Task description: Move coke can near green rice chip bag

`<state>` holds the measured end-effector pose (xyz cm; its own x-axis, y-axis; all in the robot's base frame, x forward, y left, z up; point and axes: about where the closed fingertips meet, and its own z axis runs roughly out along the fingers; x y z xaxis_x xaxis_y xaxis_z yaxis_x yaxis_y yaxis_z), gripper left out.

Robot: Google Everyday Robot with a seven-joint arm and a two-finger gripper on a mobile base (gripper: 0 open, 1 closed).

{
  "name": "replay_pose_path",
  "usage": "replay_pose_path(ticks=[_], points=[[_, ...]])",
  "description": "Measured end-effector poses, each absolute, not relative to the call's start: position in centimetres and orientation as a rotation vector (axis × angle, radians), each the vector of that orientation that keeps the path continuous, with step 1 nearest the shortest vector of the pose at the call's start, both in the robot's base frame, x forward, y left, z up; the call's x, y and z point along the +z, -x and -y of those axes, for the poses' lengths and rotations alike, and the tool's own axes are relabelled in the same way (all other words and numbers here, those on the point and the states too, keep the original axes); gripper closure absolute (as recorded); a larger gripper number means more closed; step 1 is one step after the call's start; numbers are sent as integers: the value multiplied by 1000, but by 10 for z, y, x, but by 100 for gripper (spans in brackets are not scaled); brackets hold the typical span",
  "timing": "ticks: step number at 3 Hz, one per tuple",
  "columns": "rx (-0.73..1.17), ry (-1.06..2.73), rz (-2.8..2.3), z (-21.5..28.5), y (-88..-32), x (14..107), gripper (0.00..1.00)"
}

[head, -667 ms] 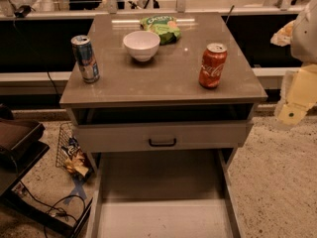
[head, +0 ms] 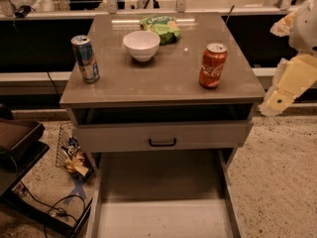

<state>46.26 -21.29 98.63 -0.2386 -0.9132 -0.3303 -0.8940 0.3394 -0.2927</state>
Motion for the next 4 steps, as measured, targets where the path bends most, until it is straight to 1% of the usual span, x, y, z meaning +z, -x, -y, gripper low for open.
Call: replay_pose_path(ticks=[2,3,4], points=[[234,1243,-2005,235,-506,922,0],[317,1041,-1840,249,-539,910,0],[314,945,-1781,253,-557,917,0]])
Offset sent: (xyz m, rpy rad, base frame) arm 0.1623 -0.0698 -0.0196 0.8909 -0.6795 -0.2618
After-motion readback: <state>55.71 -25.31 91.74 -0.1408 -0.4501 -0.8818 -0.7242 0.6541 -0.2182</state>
